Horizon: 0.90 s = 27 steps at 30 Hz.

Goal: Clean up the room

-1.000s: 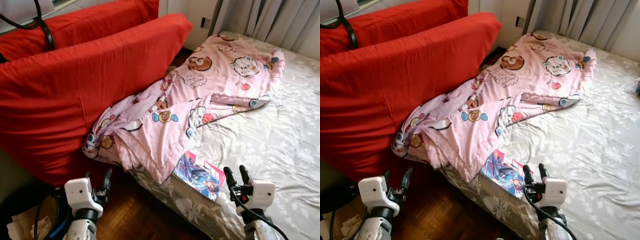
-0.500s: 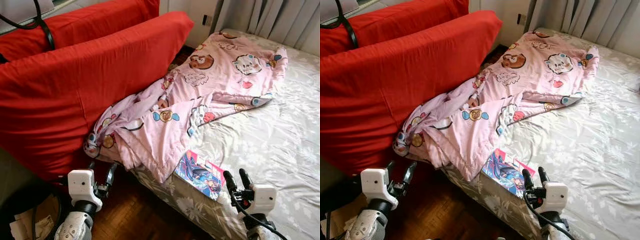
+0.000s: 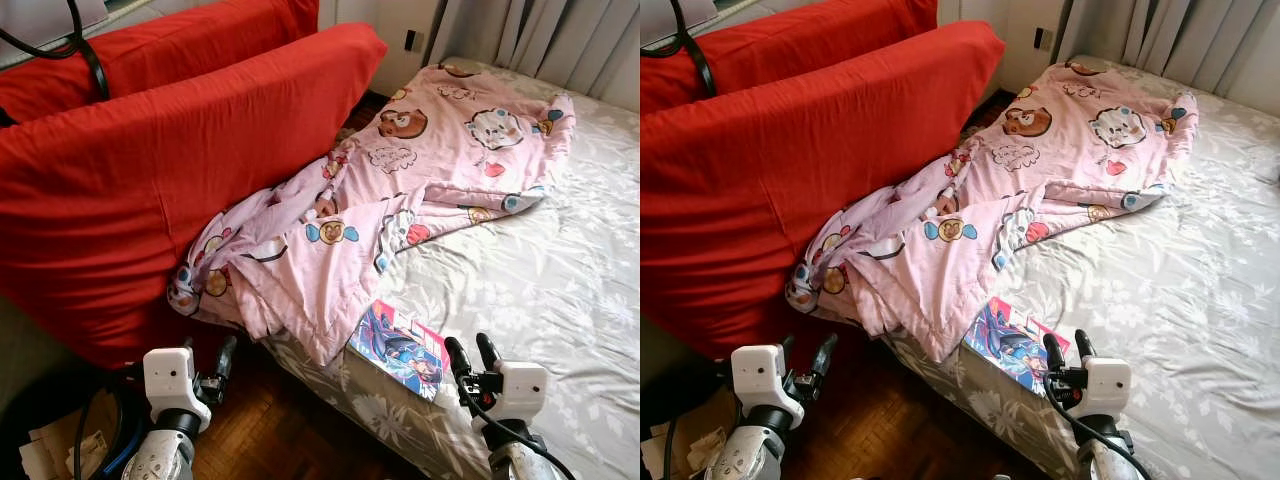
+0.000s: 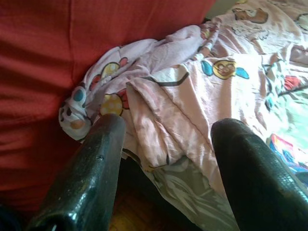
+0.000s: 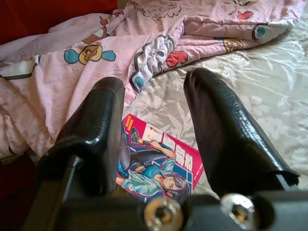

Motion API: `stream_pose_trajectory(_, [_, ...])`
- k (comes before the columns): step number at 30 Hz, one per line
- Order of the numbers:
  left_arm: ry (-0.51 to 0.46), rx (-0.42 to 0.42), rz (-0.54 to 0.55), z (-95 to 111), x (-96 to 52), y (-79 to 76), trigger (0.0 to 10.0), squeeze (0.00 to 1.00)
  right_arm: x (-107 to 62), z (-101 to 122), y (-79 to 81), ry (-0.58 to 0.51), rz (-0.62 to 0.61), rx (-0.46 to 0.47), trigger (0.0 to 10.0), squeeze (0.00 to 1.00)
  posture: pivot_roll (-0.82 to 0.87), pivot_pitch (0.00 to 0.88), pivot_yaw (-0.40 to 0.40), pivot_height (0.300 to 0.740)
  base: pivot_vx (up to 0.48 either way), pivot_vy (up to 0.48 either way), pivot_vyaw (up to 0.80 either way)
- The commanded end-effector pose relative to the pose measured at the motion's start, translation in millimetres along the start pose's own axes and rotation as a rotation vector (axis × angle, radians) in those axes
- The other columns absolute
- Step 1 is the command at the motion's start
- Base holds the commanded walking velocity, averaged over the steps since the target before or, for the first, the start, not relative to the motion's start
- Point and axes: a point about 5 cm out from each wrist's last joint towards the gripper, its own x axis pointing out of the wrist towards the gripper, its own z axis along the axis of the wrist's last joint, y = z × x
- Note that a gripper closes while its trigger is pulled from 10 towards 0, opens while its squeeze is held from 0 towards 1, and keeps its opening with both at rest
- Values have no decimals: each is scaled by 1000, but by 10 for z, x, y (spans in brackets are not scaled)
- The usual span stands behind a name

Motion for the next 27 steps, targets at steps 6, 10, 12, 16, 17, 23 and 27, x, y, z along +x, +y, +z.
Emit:
stream_pose_trajectory(6, [-12,0,18,10,-2,31,10000,0,-73,-95,-8,45,-11,14,10000,0,-30,187,-21,740,0,0,0])
stream_pose_trajectory(10, [-6,0,18,-9,-5,34,10000,0,-78,-124,5,51,-11,18,10000,0,-32,177,-15,740,0,0,0])
stream_pose_trajectory(12, [5,-1,19,-41,-7,30,10000,0,-74,-137,7,55,-13,21,10000,0,-33,173,-14,740,0,0,0])
stream_pose_trajectory(16, [29,1,22,-112,-16,29,10000,0,-86,-187,1,74,-20,27,10000,0,-32,162,-8,740,0,0,0])
stream_pose_trajectory(17, [32,1,23,-118,-17,31,10000,0,-88,-192,2,75,-20,27,10000,0,-32,162,-8,740,0,0,0])
stream_pose_trajectory(23, [32,1,26,-124,-25,41,10000,0,-99,-210,1,81,-16,28,10000,0,-34,151,-8,740,0,0,0])
stream_pose_trajectory(27, [55,-12,22,-186,-23,32,10000,0,-93,-269,-7,108,-13,26,10000,0,-35,145,-9,740,0,0,0])
